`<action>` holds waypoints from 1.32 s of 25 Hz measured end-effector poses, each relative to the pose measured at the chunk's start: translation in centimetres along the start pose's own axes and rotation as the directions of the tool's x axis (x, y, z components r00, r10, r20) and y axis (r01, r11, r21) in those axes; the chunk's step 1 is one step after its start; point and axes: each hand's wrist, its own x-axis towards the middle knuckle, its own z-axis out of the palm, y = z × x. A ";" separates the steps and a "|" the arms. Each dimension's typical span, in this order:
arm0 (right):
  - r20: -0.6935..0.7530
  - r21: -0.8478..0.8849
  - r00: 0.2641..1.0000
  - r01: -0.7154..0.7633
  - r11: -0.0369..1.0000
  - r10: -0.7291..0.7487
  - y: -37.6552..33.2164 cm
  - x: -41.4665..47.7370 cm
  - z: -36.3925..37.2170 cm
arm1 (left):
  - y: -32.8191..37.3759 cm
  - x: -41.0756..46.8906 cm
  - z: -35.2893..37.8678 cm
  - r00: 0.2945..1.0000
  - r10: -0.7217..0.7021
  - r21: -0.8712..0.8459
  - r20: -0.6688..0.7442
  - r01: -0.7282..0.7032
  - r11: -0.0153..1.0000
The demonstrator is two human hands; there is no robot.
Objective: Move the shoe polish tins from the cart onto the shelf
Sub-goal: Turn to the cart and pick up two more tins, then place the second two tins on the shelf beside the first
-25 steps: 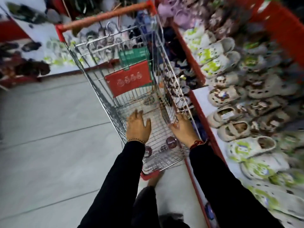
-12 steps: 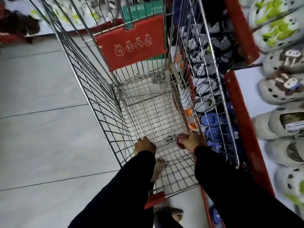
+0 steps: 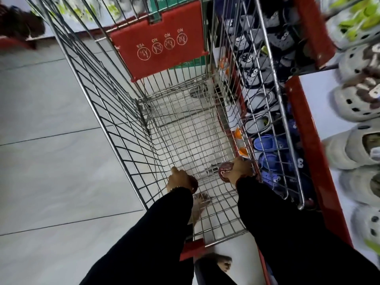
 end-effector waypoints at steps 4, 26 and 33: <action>-0.059 0.094 0.998 -0.017 0.995 0.023 -0.4 -2.7 -1.8 | 0.0 -1.4 -2.1 0.997 0.050 -0.141 -0.059 -0.058 0.988; -0.616 0.695 0.771 0.629 0.349 -0.164 2.4 -32.5 -27.7 | 10.0 -30.8 -21.7 0.745 0.467 -0.841 -0.477 -0.542 0.006; -0.825 0.528 0.565 0.773 0.352 -0.002 12.0 -41.0 -32.9 | 16.8 -41.4 -20.8 0.473 0.742 -0.756 -0.475 -0.651 -0.069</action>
